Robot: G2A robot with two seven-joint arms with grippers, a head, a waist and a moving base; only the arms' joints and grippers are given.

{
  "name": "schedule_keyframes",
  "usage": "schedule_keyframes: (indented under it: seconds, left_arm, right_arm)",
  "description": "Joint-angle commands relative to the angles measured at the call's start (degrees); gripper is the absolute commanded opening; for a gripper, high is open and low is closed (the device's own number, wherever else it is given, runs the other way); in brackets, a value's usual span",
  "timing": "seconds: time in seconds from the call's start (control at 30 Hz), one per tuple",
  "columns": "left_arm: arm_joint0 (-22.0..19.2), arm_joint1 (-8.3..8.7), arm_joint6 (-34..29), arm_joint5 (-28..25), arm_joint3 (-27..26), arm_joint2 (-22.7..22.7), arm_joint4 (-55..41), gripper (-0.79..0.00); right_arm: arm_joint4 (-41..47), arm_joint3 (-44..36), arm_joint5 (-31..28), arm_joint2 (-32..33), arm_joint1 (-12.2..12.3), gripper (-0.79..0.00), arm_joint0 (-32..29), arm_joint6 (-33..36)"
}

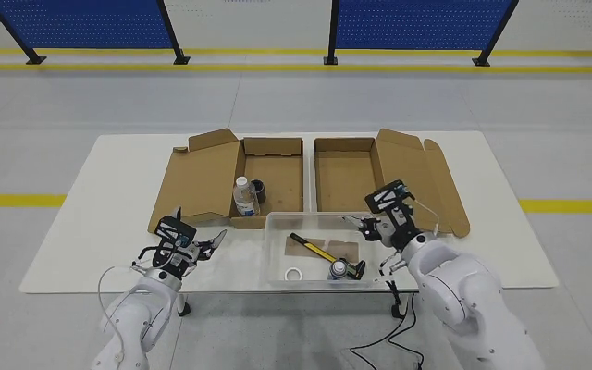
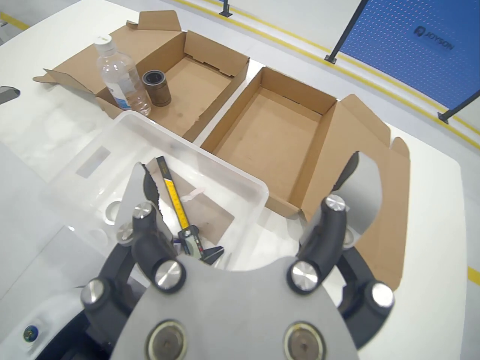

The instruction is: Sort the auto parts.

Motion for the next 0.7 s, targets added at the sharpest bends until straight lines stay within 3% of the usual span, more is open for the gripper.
schedule_keyframes:
  seconds: [0.0,0.3,0.5,0.67]
  left_arm:
    - [0.0,0.0,0.0,0.0,0.0,0.0,0.0,0.0]
    - [0.0,0.0,0.0,0.0,0.0,0.0,0.0,0.0]
    - [0.0,0.0,0.0,0.0,0.0,0.0,0.0,0.0]
    - [0.0,0.0,0.0,0.0,0.0,0.0,0.0,0.0]
  right_arm:
    - [0.97,0.88,1.55,-1.61,-0.33,0.0,1.81,2.01]
    - [4.76,3.59,10.02,-8.03,-1.97,0.0,8.01,13.35]
    - [7.88,4.01,10.83,-8.87,-2.34,0.0,9.46,17.98]
    - [7.1,2.65,9.18,-7.84,-1.97,0.0,7.18,18.37]
